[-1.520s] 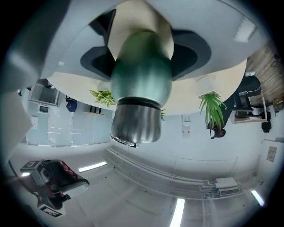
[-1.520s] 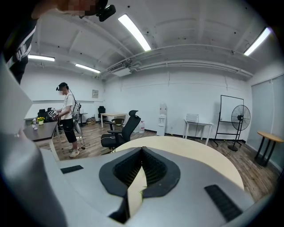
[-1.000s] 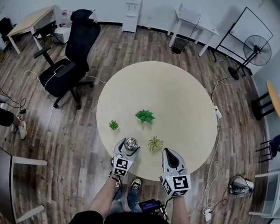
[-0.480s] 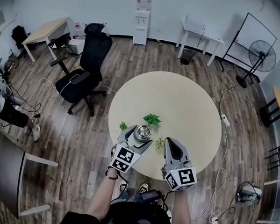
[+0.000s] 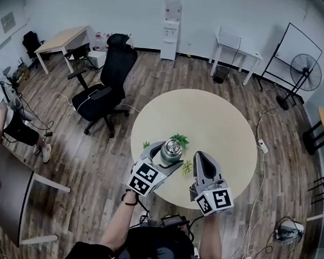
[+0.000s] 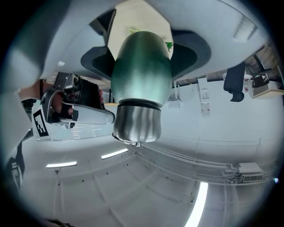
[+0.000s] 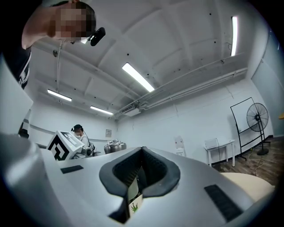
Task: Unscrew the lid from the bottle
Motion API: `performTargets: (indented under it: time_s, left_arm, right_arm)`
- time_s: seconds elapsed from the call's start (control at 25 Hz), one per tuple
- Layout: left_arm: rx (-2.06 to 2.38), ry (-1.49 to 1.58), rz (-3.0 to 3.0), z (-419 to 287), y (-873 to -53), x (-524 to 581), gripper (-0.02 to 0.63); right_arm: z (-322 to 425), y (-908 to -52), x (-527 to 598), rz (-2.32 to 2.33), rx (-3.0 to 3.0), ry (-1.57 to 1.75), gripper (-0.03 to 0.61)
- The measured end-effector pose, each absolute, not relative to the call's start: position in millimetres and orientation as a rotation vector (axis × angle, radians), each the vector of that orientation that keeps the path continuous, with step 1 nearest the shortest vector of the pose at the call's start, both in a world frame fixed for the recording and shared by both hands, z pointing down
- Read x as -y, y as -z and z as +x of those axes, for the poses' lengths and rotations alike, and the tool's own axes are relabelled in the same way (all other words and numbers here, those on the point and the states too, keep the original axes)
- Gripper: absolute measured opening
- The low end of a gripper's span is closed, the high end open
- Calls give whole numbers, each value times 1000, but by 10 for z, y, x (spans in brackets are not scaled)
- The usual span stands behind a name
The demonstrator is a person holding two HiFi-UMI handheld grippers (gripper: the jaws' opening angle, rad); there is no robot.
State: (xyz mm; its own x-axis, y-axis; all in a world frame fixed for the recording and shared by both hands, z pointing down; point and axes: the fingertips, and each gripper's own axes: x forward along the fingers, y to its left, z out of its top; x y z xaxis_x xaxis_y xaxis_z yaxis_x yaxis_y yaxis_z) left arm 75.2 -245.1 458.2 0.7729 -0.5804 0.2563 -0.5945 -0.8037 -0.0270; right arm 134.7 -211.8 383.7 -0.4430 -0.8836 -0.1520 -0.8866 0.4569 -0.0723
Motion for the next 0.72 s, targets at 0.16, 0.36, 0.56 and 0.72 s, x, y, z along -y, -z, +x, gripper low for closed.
performTargets:
  time_s: [0.16,0.36,0.56,0.72]
  left_arm:
    - [953,-419,2908,789,-4593,2389,371]
    - [933,-432,2909,837,-4628,2284,371]
    - [916,-435,2918,884,-4631,2210,371]
    - [892,-466,2932,926,-4663,2152,371]
  right_arm:
    - [1295,-3765,2043,-1517,-2572,-66,5]
    - [1112,-3683,1872,-1331,-2669,-86,256]
    - [974,-3661,1820,-1251,-2748,-106,270]
    - [827,-3691,1829,-1178,-2827,-95,290]
